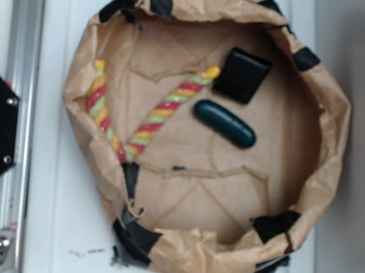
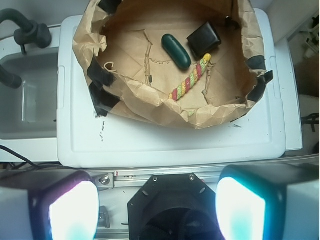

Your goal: Grab the plastic pickle.

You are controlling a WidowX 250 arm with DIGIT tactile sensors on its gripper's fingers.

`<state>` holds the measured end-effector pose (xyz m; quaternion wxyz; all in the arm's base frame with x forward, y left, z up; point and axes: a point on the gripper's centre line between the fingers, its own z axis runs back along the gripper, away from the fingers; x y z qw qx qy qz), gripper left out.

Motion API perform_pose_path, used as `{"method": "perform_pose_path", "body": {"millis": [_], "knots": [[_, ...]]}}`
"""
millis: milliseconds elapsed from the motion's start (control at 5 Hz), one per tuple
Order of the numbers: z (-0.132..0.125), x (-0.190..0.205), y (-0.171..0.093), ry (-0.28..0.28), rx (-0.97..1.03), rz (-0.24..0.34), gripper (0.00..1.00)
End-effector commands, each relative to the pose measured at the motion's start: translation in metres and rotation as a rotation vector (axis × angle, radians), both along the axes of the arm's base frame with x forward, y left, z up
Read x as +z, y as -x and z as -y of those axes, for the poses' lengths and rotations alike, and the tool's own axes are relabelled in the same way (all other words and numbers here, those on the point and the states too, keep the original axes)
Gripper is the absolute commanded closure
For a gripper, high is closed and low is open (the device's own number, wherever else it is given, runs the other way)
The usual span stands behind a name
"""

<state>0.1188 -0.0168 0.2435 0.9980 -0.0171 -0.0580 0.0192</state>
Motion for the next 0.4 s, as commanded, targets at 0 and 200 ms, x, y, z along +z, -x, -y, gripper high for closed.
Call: {"method": "perform_pose_path", "body": {"millis": [0,200], "knots": [[0.000,0.000,0.000,0.000,0.000,0.000,0.00],[0.000,-0.016,-0.050,-0.145,-0.100,0.015,0.00]]}}
